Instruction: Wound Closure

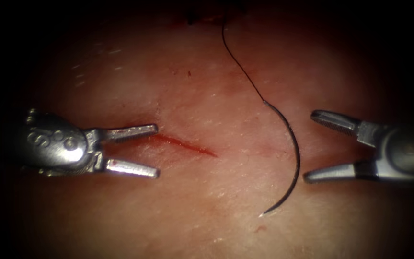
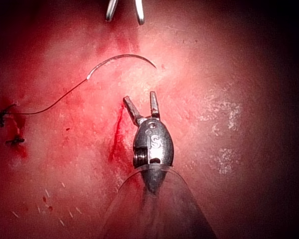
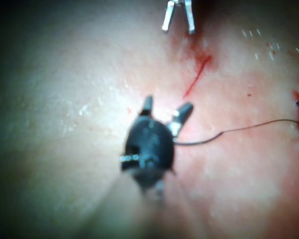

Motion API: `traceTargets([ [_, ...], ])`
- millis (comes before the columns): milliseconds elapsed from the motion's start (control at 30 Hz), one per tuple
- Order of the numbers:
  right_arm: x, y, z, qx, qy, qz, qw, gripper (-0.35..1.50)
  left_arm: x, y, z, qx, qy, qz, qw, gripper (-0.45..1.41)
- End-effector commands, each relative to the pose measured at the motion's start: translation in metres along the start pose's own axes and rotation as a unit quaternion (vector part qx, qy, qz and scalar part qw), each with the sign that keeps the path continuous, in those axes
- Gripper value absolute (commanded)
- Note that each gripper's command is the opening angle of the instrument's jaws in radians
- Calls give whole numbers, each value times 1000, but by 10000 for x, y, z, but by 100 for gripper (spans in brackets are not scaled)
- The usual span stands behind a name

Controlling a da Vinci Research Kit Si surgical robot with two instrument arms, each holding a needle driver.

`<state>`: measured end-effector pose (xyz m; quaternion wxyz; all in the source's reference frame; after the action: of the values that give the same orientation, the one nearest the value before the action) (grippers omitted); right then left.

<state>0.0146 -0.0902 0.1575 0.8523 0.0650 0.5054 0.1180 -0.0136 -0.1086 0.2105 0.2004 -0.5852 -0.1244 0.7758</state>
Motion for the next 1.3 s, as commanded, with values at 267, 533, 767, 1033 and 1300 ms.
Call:
traceTargets([
  [267,2,-13,6,-2,-1,0,1000,88,1,18,9,0,1,-5,1000,71],
  [533,3,-12,4,-12,-6,2,1000,91,4,25,21,13,0,-7,1000,67],
  [767,7,-10,1,-29,-12,6,999,91,13,40,41,31,-44,-7,999,54],
  [1033,5,-6,-14,-54,-36,18,998,88,15,66,93,68,-103,-64,990,51],
  [1300,0,-3,-18,-61,-49,20,997,88,10,78,131,95,-146,-112,978,74],
])
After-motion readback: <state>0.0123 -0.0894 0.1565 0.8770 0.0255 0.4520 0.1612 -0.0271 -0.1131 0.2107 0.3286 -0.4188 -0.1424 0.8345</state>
